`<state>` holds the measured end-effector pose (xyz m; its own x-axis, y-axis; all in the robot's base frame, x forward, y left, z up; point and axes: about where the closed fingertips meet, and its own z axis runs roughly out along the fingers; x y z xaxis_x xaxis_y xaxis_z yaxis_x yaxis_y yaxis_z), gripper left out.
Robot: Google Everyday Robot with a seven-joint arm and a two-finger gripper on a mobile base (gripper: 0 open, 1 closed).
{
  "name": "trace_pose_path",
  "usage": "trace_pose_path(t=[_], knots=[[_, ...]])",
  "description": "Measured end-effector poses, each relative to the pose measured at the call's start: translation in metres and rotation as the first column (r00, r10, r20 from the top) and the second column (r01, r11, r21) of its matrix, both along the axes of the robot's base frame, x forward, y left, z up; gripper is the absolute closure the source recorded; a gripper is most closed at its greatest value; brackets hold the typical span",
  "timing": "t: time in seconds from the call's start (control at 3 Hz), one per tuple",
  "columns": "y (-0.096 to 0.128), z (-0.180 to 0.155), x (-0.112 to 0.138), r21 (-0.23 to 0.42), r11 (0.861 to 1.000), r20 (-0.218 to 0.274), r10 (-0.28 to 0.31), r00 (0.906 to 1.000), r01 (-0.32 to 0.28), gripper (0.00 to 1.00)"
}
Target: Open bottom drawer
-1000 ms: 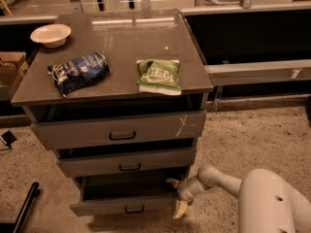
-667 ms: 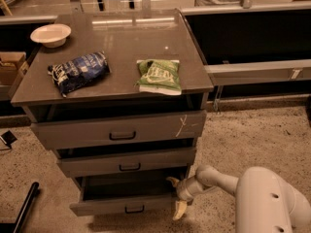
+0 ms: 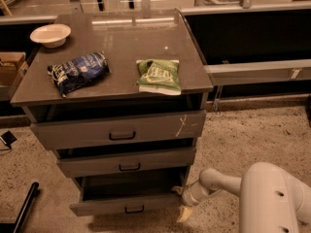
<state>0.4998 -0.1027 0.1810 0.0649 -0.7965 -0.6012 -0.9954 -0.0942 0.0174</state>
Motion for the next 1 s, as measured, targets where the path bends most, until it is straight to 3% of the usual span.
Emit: trace_pose_path(t=[0.33,1.0], knots=[[-0.011,0.004,-0.024,-0.014,1.000,-0.019,0.027,0.9995,-0.027,0.44],[-0.014,0.026,-0.059,0.080,0.986,0.000,0.147,0.9892,-0.146,0.44]])
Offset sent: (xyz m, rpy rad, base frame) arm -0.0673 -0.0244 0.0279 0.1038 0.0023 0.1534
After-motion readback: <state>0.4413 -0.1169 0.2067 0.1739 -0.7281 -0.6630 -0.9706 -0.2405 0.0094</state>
